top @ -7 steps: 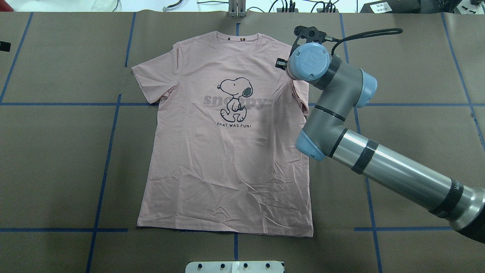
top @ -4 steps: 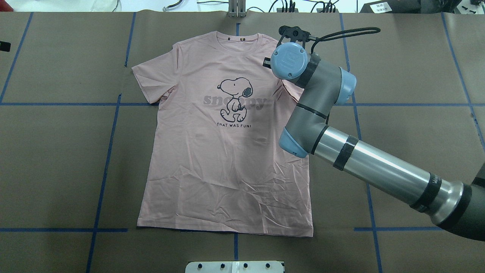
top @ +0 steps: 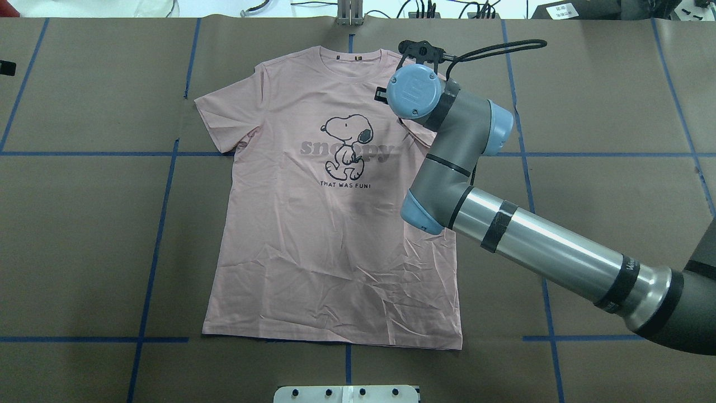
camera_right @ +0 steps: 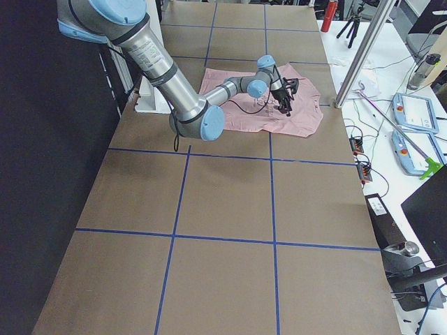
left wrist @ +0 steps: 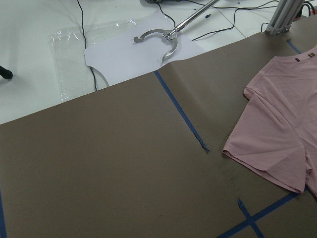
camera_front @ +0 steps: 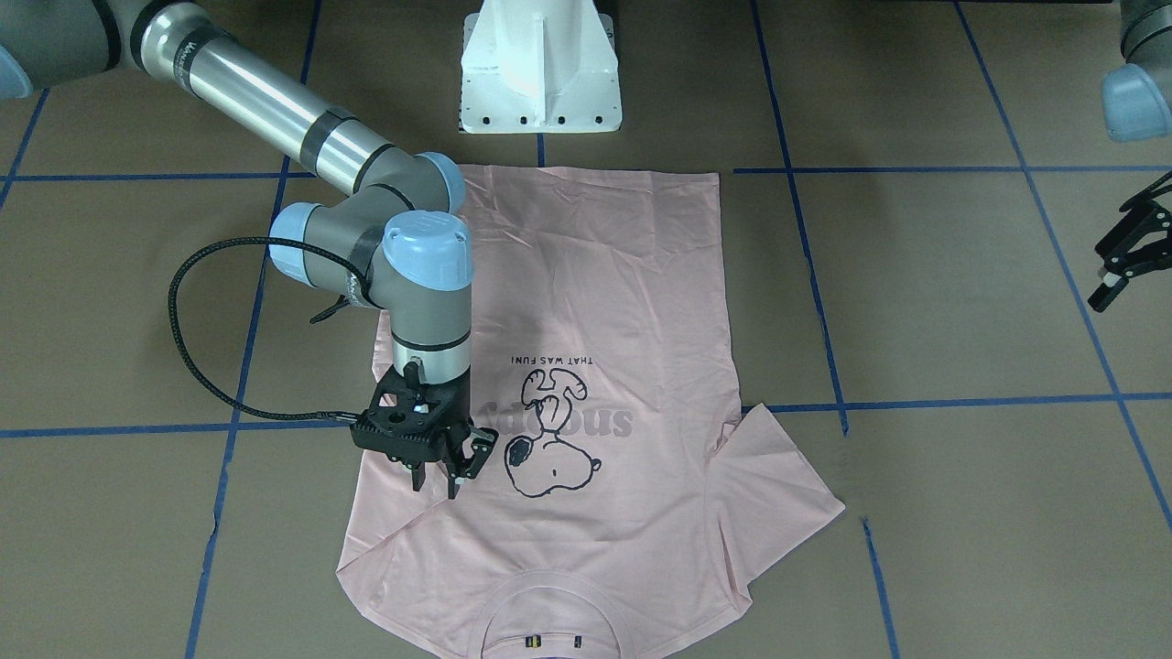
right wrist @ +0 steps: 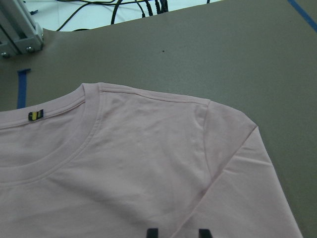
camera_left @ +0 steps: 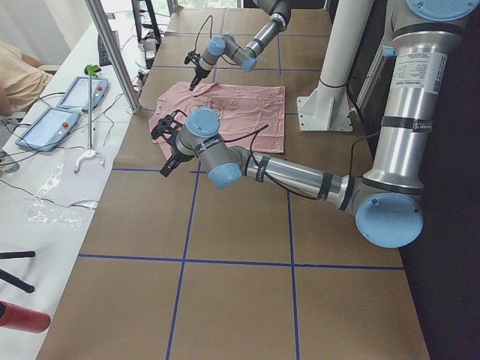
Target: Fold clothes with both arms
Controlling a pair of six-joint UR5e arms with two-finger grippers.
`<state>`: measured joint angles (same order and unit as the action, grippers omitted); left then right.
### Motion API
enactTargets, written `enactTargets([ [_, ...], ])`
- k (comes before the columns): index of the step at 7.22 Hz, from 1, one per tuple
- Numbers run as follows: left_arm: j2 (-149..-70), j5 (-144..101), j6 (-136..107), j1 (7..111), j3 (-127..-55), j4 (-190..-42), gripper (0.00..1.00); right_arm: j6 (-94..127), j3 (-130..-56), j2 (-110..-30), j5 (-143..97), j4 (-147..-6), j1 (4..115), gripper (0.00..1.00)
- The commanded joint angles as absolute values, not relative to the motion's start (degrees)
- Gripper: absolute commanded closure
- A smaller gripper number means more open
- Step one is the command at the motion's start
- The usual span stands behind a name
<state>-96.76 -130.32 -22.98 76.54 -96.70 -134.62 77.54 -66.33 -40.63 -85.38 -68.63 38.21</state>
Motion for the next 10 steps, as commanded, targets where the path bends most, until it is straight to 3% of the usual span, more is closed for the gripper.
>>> enactTargets([
  [1,-97.64,-128.51,-25.64,73.41,-95.81,-135.35,0.0,70.7,-67.75,-40.6,-94.06,-69.25,41.54,0.0],
  [2,-99.21,-125.19,-33.58,69.21,-95.63,-135.44,0.0,65.7,-71.77,-44.09,-100.48,-69.17,44.97,0.0],
  [3,-99.92,-118.8,-40.36,64.65,-95.54,-135.53,0.08,60.17,-76.16,-48.56,-105.16,-69.26,48.31,0.0],
  [4,-101.85,-116.22,-46.69,61.38,-94.75,-135.53,0.3,53.85,-81.42,-54.17,-110.86,-69.26,52.95,0.0],
  [5,-105.26,-112.8,-49.28,59.78,-90.57,-135.7,0.43,46.31,-83.21,-57.71,-117.62,-69.26,58.83,0.0],
  [7,-112.03,-106.04,-50.45,56.01,-81.87,-135.88,0.43,33.97,-88.29,-67.44,-122.87,-68.3,63.54,0.0],
  [10,-120.56,-99.42,-51.93,51.69,-65.09,-144.56,0.43,34.45,-91.93,-69.79,-122.61,-68.29,63.54,0.0],
])
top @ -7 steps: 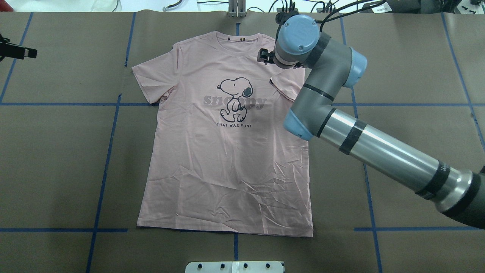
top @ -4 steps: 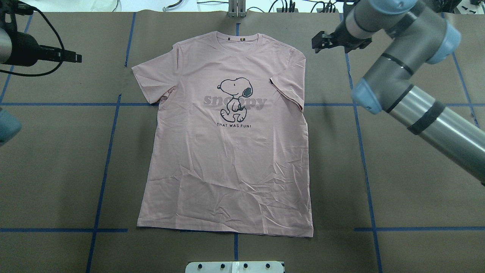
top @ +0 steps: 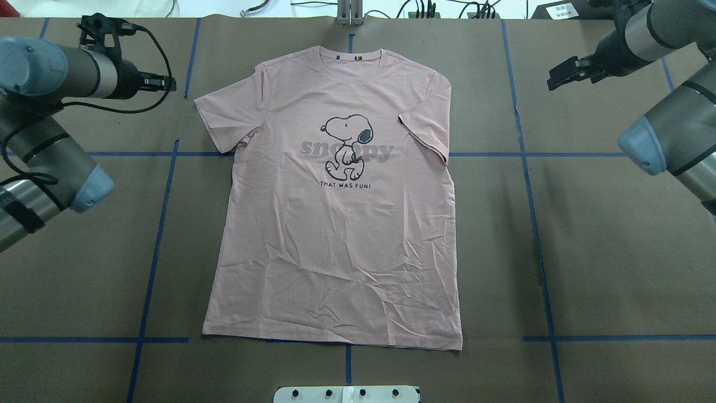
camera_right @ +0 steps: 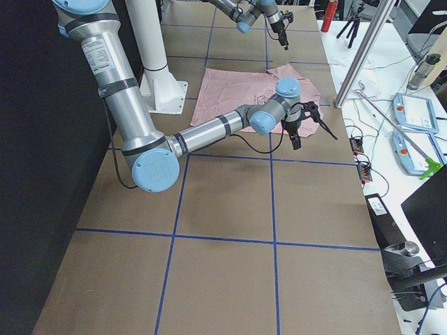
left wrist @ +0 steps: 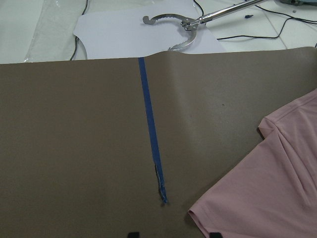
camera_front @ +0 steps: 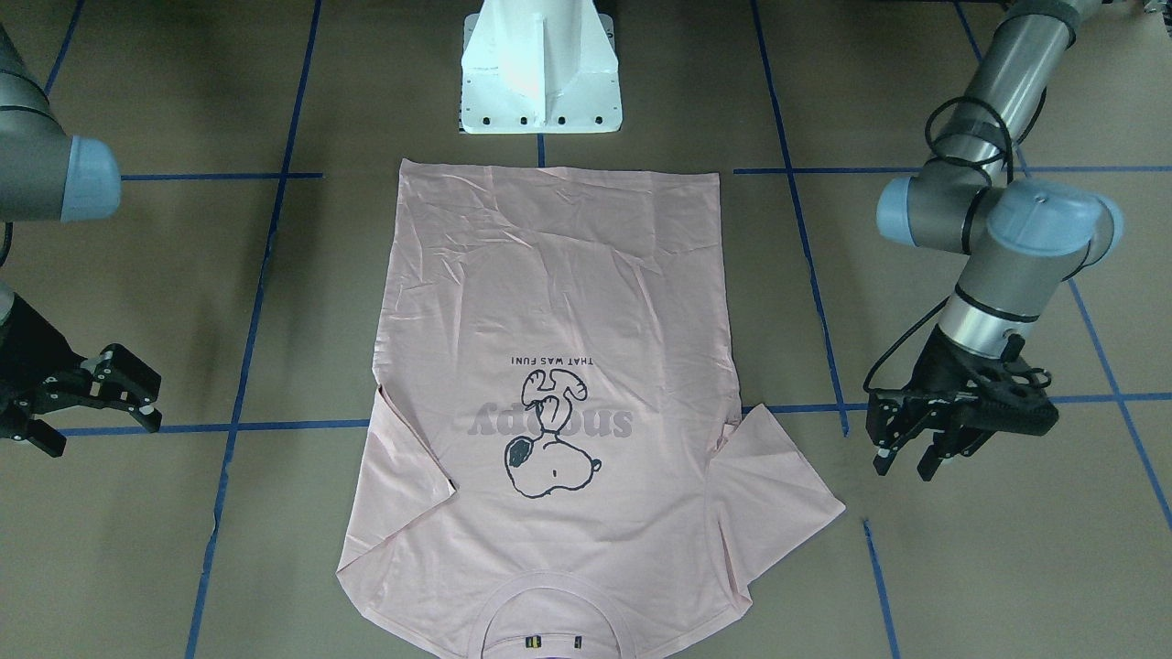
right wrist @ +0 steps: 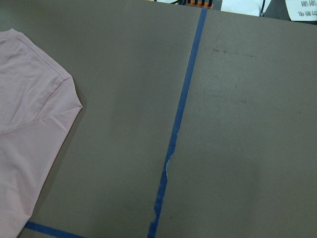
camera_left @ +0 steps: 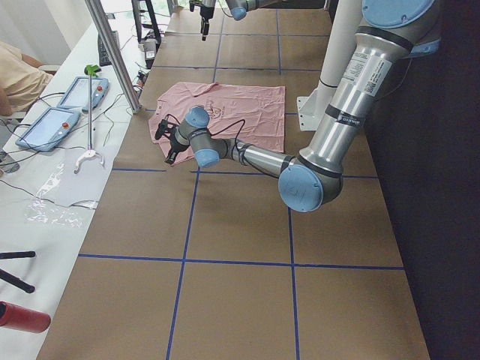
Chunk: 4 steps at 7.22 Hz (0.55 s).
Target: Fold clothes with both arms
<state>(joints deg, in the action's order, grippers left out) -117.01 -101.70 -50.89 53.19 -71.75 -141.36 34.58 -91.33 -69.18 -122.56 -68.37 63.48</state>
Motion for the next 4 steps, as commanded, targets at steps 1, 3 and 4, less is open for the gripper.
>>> enactTargets([
  [1,-121.54,-97.49,-55.6,48.98,-64.0,-144.67,0.43,34.45,-91.93,-69.87,-122.52,-68.29,63.54,0.0],
  [3,-121.82,-95.89,-56.07,48.34,-62.67,-144.67,0.43,34.54,-91.58,-69.79,-122.26,-68.38,63.54,0.0],
  [4,-121.9,-94.93,-55.99,48.34,-61.88,-144.67,0.43,34.54,-91.67,-69.79,-122.17,-68.38,63.54,0.0],
])
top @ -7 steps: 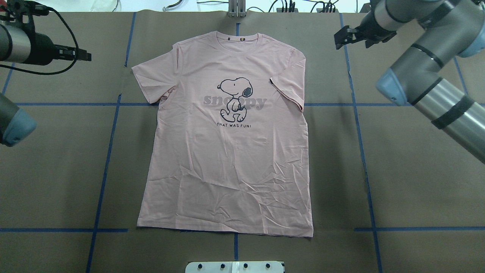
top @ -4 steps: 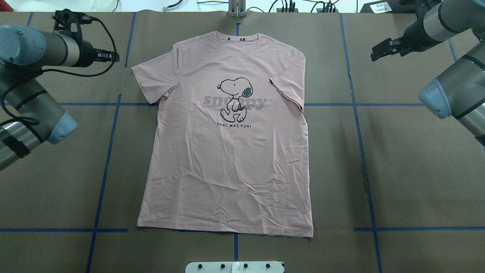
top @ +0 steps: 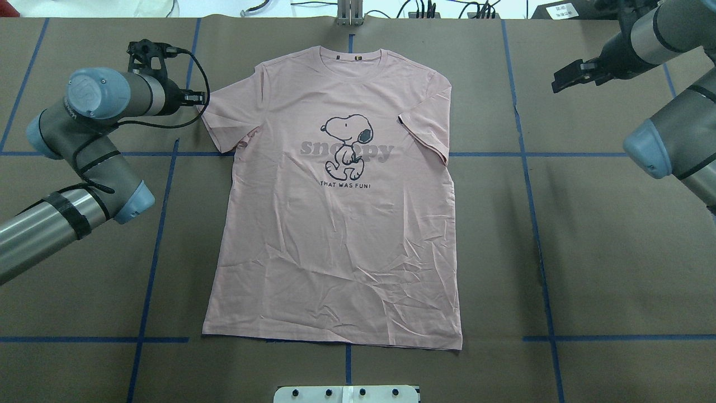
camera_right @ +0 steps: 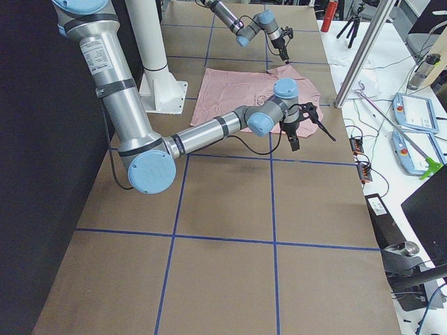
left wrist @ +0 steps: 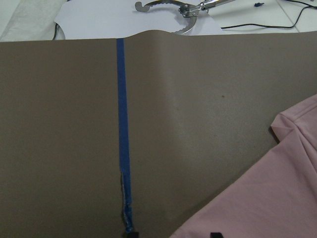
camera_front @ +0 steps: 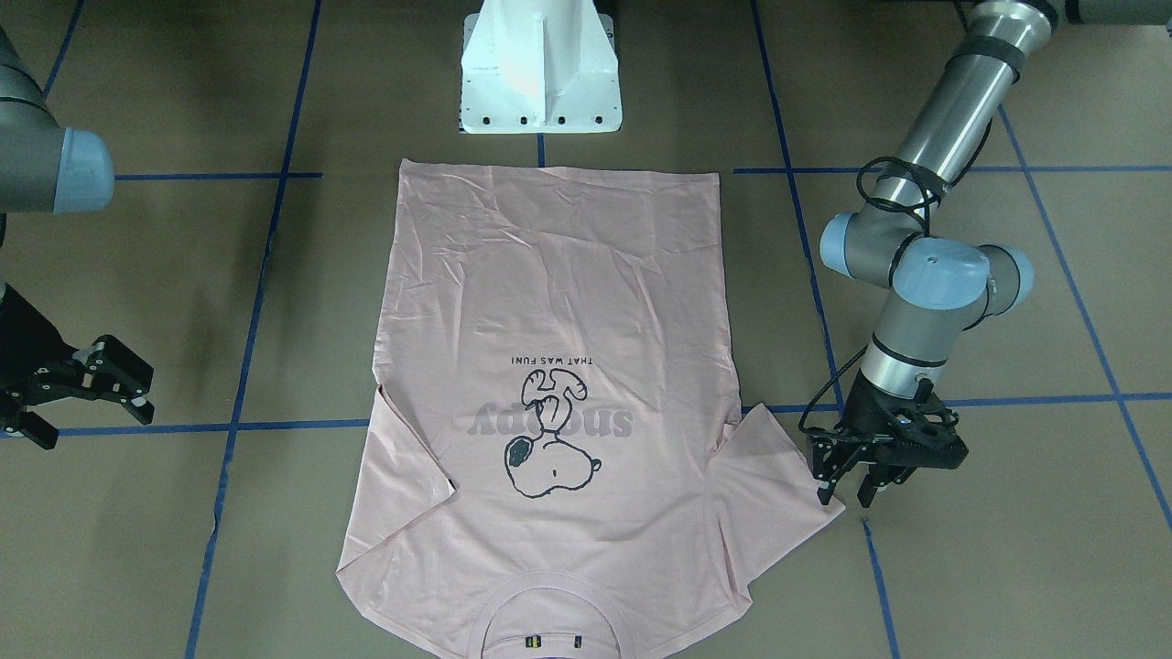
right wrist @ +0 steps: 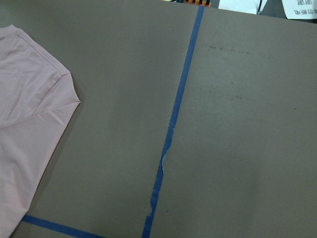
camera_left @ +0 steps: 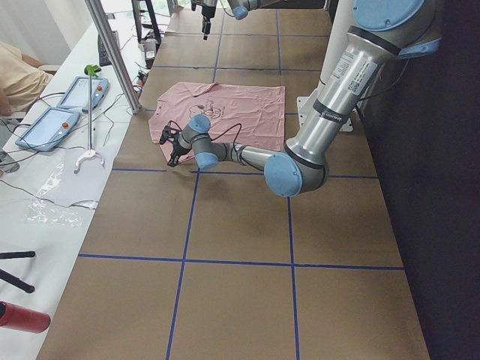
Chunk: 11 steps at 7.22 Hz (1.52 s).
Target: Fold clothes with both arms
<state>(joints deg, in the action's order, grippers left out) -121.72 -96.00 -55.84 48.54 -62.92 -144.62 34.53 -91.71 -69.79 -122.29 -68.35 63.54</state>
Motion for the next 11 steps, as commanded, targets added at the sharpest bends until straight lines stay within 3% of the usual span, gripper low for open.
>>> enactTargets([
  [1,-122.34,-94.83,-56.07,48.25,-61.61,-144.67,0.47,34.54,-91.58,-69.7,-122.08,-68.38,63.46,0.0],
  [5,-123.49,-94.83,-56.07,48.16,-59.77,-144.67,0.53,34.54,-91.58,-69.52,-121.73,-68.55,63.54,0.0],
  [8,-123.49,-94.75,-56.69,47.64,-59.59,-145.11,0.66,34.54,-91.58,-69.7,-121.64,-68.64,63.54,0.0],
  [9,-123.49,-94.75,-56.69,47.29,-59.59,-145.63,0.74,34.54,-91.58,-69.7,-121.64,-68.64,63.54,0.0],
  [10,-123.23,-94.75,-56.69,46.68,-59.59,-146.33,0.96,34.54,-91.58,-69.7,-121.64,-68.64,63.54,0.0],
  [11,-123.14,-94.75,-56.6,46.76,-59.94,-146.34,1.0,34.54,-91.58,-69.7,-121.64,-68.64,63.54,0.0],
])
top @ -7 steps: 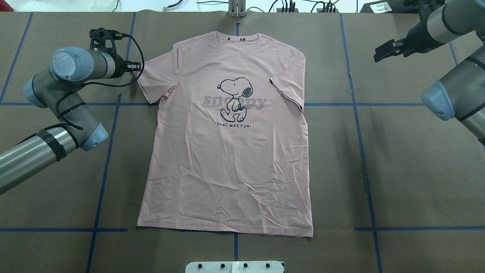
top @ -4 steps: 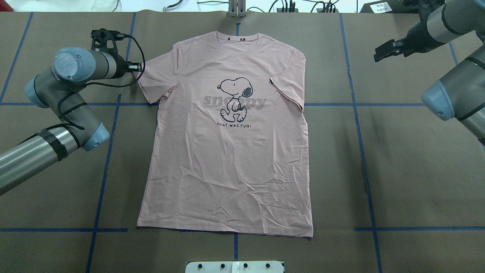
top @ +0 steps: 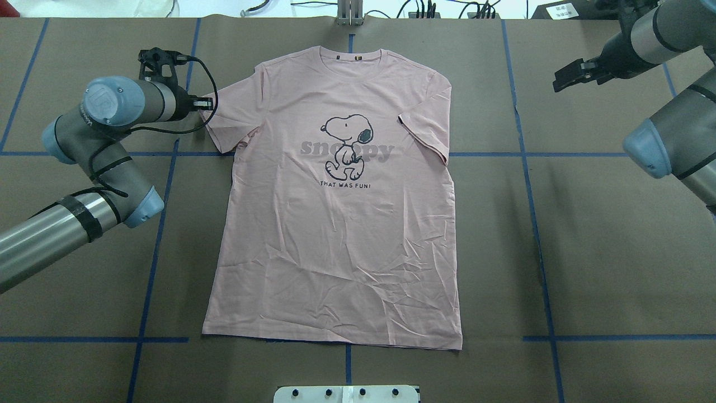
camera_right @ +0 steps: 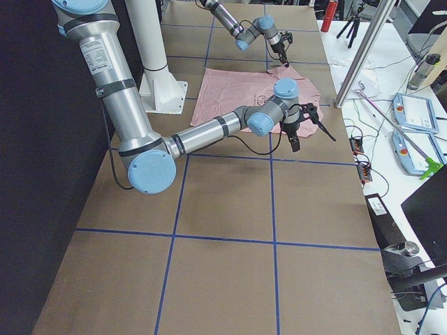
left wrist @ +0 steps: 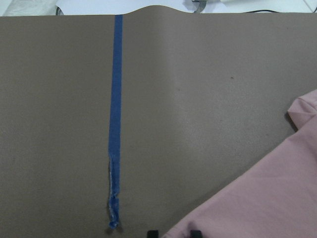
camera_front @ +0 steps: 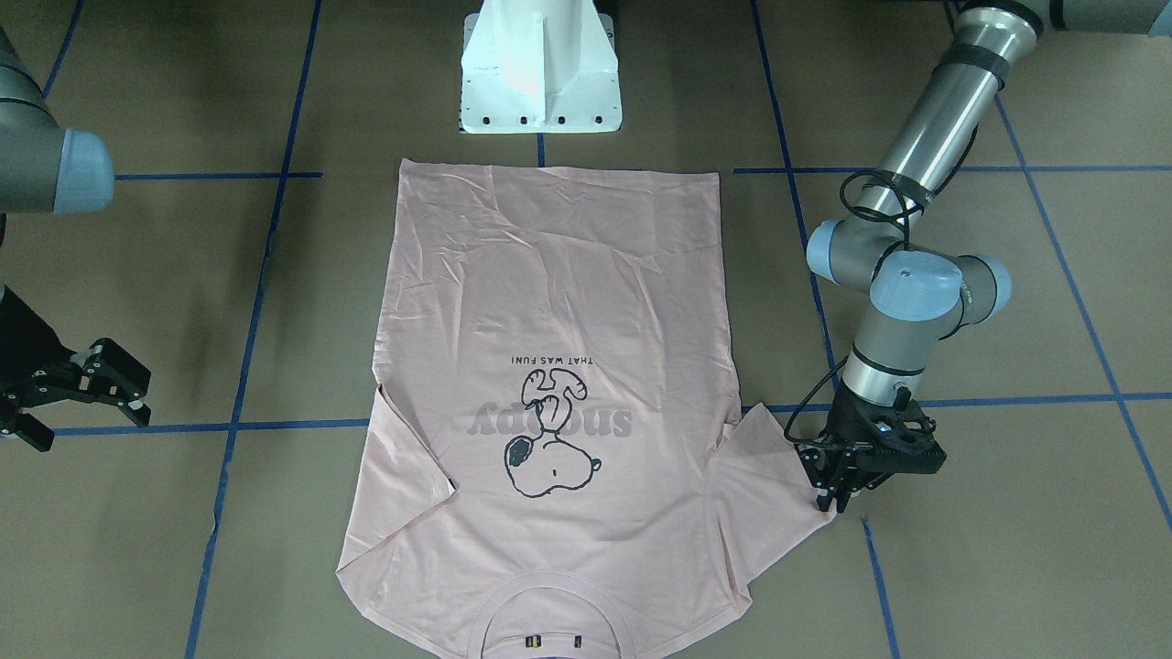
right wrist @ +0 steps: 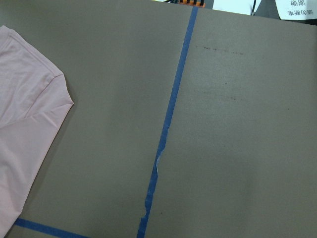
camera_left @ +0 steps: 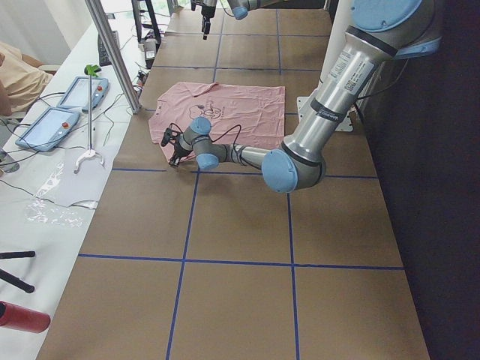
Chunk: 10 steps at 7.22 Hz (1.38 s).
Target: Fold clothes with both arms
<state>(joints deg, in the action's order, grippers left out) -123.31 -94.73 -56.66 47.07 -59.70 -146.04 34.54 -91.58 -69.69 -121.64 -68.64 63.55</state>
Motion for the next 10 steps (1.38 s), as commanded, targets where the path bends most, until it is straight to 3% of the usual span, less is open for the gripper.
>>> enactTargets([
  [1,-123.05,-94.75,-55.91,46.84,-60.29,-146.42,1.0,34.54,-91.58,-69.7,-121.64,-68.64,63.54,0.0],
  [5,-126.01,-95.19,-57.12,47.2,-74.59,-125.42,1.0,34.63,-91.67,-69.61,-121.64,-68.64,63.54,0.0],
  [8,-135.76,-91.61,-67.57,43.61,-71.65,-111.22,1.0,35.07,-91.58,-69.61,-121.64,-68.73,63.46,0.0],
  [10,-139.47,-89.75,-71.54,41.32,-66.02,-110.48,1.0,35.07,-91.32,-69.35,-120.51,-68.64,63.28,0.0],
])
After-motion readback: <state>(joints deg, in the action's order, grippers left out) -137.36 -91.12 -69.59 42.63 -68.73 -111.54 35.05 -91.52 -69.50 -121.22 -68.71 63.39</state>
